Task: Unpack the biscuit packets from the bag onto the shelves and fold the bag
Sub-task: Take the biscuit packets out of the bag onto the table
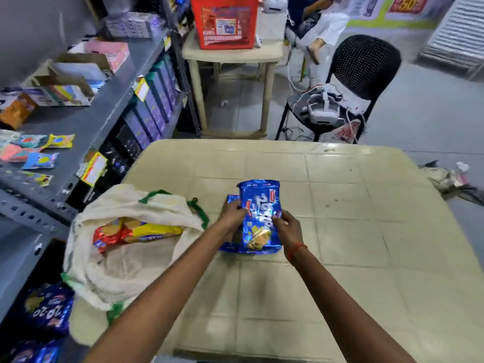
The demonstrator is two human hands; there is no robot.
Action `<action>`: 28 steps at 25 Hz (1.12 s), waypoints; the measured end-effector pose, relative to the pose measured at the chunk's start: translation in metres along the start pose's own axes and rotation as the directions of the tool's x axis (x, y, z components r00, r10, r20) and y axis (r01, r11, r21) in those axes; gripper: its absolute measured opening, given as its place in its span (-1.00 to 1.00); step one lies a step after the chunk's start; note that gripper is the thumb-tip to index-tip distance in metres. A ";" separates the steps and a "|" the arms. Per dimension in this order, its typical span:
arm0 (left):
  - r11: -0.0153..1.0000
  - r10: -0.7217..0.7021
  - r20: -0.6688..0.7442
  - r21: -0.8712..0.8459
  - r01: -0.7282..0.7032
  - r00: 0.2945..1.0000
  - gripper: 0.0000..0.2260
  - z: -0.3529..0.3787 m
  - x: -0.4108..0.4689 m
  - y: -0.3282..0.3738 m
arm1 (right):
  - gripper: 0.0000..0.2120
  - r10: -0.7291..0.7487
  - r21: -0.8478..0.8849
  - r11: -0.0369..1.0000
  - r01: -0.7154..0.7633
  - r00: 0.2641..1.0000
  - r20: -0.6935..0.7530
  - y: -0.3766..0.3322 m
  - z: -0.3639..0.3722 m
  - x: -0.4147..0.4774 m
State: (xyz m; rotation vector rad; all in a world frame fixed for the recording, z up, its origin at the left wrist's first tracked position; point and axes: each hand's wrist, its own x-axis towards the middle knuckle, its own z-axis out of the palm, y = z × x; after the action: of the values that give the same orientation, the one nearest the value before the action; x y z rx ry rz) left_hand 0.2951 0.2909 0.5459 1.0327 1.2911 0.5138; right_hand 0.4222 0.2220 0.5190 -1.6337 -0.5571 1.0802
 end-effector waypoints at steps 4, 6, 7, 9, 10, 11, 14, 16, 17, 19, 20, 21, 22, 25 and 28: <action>0.988 -0.045 0.114 0.149 0.028 0.992 -0.68 0.084 0.027 -0.018 | -0.72 0.031 -0.205 0.977 -0.062 0.988 -0.149 0.020 -0.061 0.035; 0.978 -0.067 0.107 0.205 0.044 0.992 -0.65 0.096 0.034 -0.026 | -0.65 0.082 -0.284 0.952 -0.112 0.990 -0.115 0.030 -0.070 0.042; 0.979 -0.095 0.117 0.189 0.072 0.989 -0.63 0.100 0.035 -0.030 | -0.61 0.106 -0.308 0.943 -0.129 0.990 -0.090 0.035 -0.074 0.044; 0.976 -0.136 0.144 0.190 0.107 0.980 -0.58 0.101 0.034 -0.035 | -0.53 0.153 -0.324 0.931 -0.167 0.986 -0.071 0.039 -0.075 0.042; 0.973 -0.131 0.146 0.207 0.099 0.981 -0.57 0.100 0.033 -0.035 | -0.52 0.146 -0.341 0.925 -0.166 0.986 -0.086 0.038 -0.073 0.039; 0.974 -0.112 0.144 0.212 0.080 0.983 -0.59 0.097 0.031 -0.035 | -0.52 0.103 -0.372 0.917 -0.142 0.987 -0.121 0.037 -0.070 0.035; 0.981 -0.003 0.083 0.193 -0.013 0.997 -0.64 0.079 0.016 -0.029 | -0.58 -0.074 -0.477 0.878 -0.024 0.980 -0.186 0.017 -0.048 0.026; 0.990 0.034 -0.030 0.139 -0.030 0.999 -0.71 0.049 0.003 -0.025 | -0.62 -0.102 -0.531 0.846 0.051 0.993 -0.066 0.003 -0.016 0.025; 0.993 0.058 -0.109 0.111 -0.046 0.992 -0.75 0.024 -0.004 -0.025 | -0.66 -0.114 -0.555 0.824 0.116 0.993 0.038 -0.004 0.010 0.024; 0.990 0.101 -0.277 0.122 -0.069 0.956 -0.82 -0.027 -0.014 -0.027 | -0.74 -0.094 -0.519 0.832 0.196 0.972 0.217 -0.012 0.059 0.016; 0.988 0.113 -0.364 0.139 -0.066 0.924 -0.85 -0.055 -0.020 -0.029 | -0.77 -0.052 -0.466 0.863 0.194 0.952 0.300 -0.015 0.086 0.009; 0.987 0.108 -0.445 0.153 -0.043 0.889 -0.86 -0.087 -0.026 -0.034 | -0.78 -0.004 -0.421 0.889 0.182 0.921 0.390 -0.015 0.117 -0.001; 0.985 0.095 -0.497 0.174 -0.008 0.863 -0.87 -0.112 -0.030 -0.040 | -0.78 0.032 -0.410 0.894 0.183 0.885 0.464 -0.015 0.141 -0.009; 0.954 0.006 -0.556 0.251 0.161 0.831 -0.79 -0.179 -0.038 -0.061 | -0.76 0.112 -0.525 0.800 0.290 0.787 0.606 -0.007 0.210 -0.035; 0.881 0.062 -0.571 0.417 0.224 0.819 -0.54 -0.228 -0.042 -0.076 | -0.59 0.041 -0.690 0.523 0.501 0.794 0.607 0.006 0.253 -0.047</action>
State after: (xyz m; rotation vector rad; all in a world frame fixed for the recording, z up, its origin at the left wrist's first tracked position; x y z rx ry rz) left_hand 0.0530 0.2951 0.5169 1.2621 2.0699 0.4691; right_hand 0.1811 0.3112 0.5207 -1.8966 -1.9130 1.1385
